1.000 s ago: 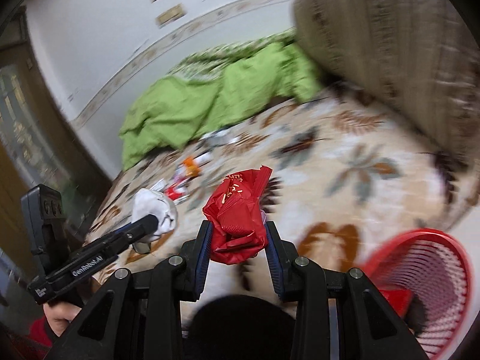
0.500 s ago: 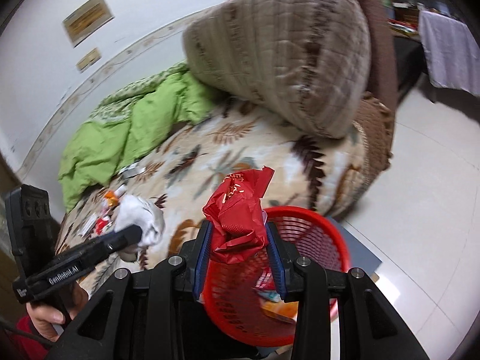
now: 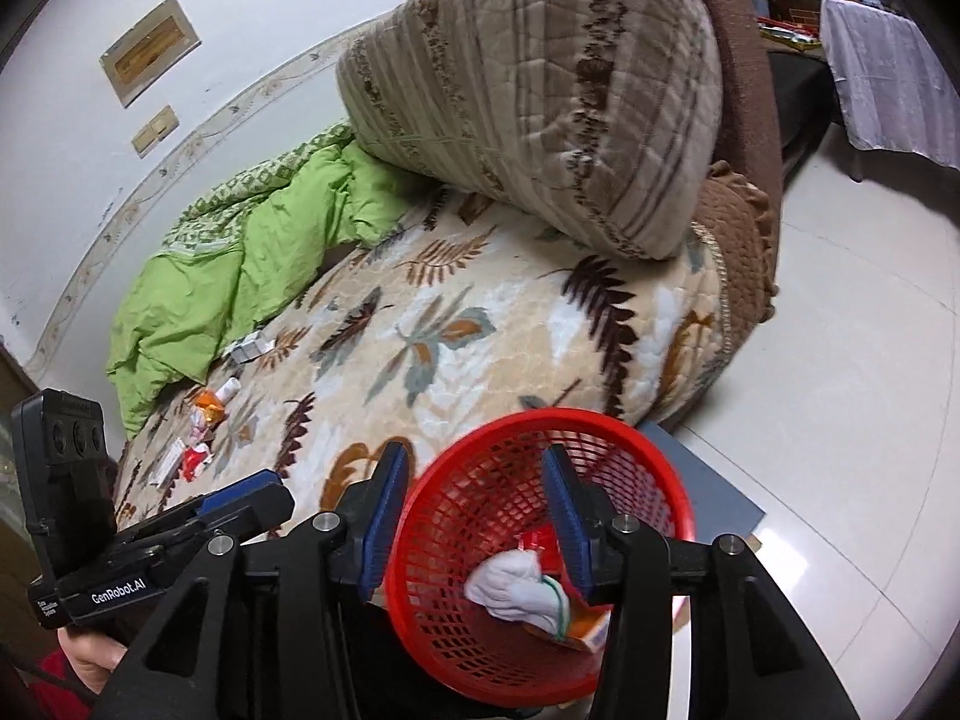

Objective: Collect trash
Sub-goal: 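Drop the sock from the left tool while the right tool drops the red bag into the basket, then swing both open tools back toward the bed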

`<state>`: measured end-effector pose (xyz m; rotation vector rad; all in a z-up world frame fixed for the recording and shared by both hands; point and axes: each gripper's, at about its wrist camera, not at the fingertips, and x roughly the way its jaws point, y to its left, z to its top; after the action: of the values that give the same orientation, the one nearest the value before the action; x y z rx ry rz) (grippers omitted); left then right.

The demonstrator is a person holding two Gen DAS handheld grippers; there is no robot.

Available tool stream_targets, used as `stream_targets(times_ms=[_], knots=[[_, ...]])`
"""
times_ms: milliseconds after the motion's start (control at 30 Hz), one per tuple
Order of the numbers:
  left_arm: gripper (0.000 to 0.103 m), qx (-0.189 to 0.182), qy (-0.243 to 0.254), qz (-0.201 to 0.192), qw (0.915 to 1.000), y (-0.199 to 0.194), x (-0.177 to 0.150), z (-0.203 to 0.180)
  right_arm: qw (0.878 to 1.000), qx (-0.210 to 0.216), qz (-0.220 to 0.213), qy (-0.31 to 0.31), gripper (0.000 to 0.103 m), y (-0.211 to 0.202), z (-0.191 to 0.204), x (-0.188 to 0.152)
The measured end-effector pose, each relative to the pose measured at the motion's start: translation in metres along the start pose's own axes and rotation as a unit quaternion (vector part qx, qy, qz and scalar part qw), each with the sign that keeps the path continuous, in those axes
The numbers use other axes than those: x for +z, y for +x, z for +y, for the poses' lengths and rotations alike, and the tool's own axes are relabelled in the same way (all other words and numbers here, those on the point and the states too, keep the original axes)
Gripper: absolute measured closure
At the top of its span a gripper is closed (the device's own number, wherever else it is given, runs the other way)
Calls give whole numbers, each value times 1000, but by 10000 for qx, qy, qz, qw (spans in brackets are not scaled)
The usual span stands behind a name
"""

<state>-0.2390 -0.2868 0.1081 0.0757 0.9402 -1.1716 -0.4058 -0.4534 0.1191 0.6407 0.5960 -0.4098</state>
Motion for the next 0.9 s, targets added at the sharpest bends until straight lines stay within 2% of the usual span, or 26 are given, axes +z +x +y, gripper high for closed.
stream_targets(times_ms=[267, 433, 700, 900], knots=[[37, 719, -430, -438, 9955, -55, -12, 58, 9975, 469, 252, -466, 51, 34, 56, -5], [37, 1059, -910, -677, 9879, -91, -24, 102, 9934, 709, 410, -808, 48, 58, 95, -8], [37, 1553, -1503, -1049, 9707, -141, -46, 159, 9816, 1116, 698, -1387, 48, 93, 162, -20], [37, 1982, -1888, -1315, 9528, -168, -60, 196, 9719, 1348, 951, -1678, 48, 114, 200, -29]])
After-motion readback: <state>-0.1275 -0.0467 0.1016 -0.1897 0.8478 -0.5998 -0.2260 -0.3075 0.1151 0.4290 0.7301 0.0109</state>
